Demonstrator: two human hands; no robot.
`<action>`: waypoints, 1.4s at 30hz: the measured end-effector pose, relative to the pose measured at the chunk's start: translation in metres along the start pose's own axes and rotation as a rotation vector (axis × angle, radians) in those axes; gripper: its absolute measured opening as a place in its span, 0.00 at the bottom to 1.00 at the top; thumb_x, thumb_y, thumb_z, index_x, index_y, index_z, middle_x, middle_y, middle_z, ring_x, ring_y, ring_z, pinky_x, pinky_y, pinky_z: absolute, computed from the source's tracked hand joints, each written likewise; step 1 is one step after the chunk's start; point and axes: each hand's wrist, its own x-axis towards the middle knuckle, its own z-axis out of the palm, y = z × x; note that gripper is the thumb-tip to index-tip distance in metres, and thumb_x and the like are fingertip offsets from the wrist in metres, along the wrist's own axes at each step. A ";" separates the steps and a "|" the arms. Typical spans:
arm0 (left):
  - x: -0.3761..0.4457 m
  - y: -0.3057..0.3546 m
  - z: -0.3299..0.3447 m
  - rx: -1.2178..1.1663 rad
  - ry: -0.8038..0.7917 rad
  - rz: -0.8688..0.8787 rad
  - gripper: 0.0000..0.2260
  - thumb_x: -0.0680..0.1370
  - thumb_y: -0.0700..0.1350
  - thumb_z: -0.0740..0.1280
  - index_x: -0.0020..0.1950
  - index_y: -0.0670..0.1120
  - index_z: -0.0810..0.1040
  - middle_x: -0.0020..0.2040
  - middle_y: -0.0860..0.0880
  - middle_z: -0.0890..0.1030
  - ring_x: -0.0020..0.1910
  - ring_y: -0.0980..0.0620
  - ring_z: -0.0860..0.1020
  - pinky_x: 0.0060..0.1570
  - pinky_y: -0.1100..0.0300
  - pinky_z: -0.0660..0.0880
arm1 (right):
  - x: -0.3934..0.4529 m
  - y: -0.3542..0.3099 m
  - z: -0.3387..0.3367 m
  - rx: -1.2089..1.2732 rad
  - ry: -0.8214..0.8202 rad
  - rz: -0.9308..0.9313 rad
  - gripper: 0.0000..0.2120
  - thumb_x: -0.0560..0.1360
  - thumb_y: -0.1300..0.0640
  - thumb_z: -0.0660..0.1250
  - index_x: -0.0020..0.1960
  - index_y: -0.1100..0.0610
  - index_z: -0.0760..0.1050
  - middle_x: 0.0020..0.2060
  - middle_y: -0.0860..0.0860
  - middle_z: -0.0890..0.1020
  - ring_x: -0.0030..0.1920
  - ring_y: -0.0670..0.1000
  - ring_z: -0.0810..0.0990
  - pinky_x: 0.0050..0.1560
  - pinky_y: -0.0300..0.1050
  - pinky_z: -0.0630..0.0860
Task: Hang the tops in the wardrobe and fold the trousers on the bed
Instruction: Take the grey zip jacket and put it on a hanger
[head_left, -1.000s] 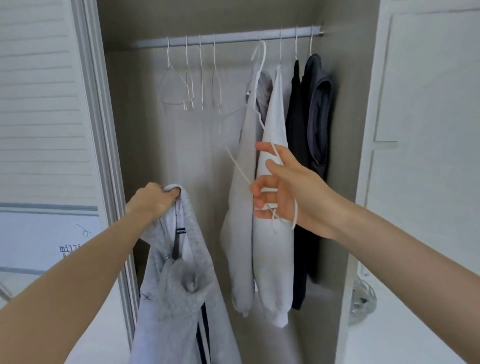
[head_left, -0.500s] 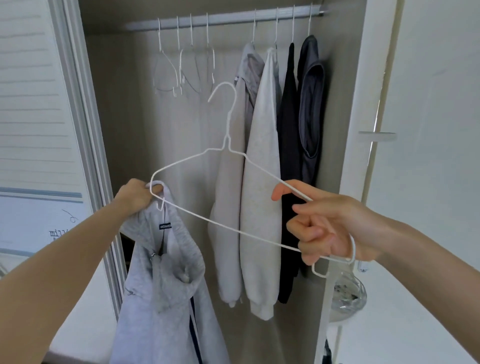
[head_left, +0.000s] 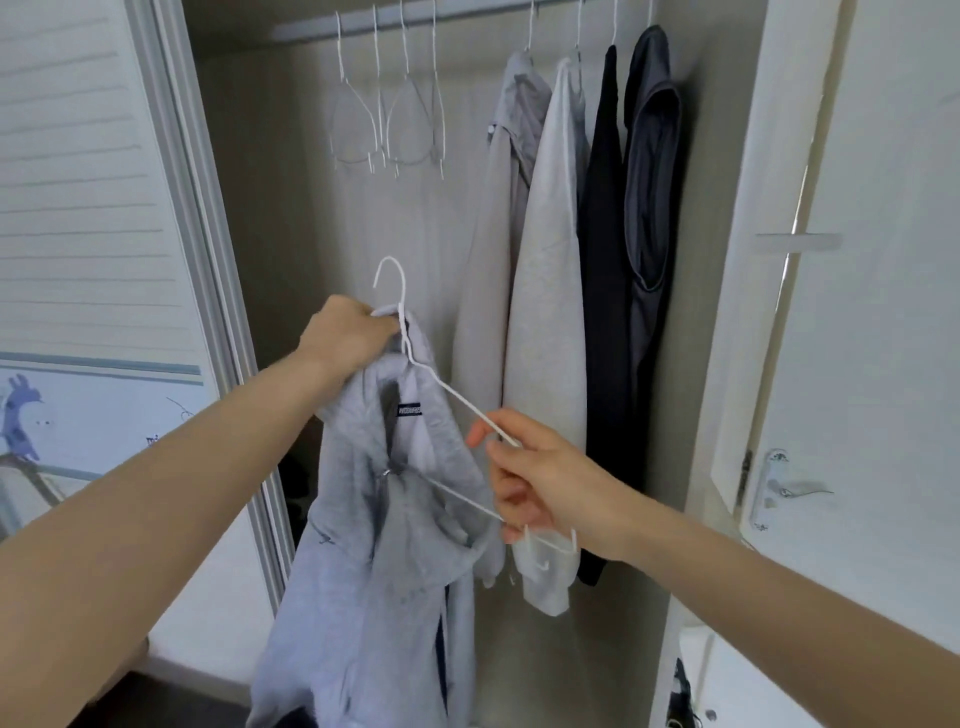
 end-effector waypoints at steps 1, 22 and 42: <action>-0.004 0.009 -0.007 -0.123 -0.064 -0.052 0.09 0.72 0.45 0.73 0.42 0.39 0.82 0.38 0.42 0.80 0.36 0.46 0.77 0.41 0.56 0.74 | -0.001 0.002 0.000 0.023 0.021 -0.055 0.08 0.83 0.56 0.55 0.54 0.55 0.72 0.29 0.49 0.60 0.28 0.49 0.57 0.33 0.45 0.67; -0.027 0.010 -0.038 -0.092 -0.091 0.608 0.20 0.78 0.59 0.62 0.36 0.45 0.68 0.33 0.48 0.64 0.32 0.56 0.62 0.32 0.61 0.60 | -0.022 -0.014 -0.047 0.827 0.065 -0.212 0.25 0.77 0.46 0.61 0.65 0.63 0.74 0.58 0.65 0.79 0.61 0.67 0.76 0.51 0.74 0.72; -0.027 -0.027 -0.076 -0.292 -0.004 0.273 0.28 0.74 0.66 0.65 0.44 0.39 0.75 0.41 0.42 0.77 0.41 0.48 0.75 0.46 0.52 0.70 | -0.031 0.022 -0.036 -1.517 0.248 -0.486 0.16 0.77 0.38 0.56 0.54 0.47 0.74 0.48 0.38 0.71 0.52 0.46 0.60 0.57 0.53 0.62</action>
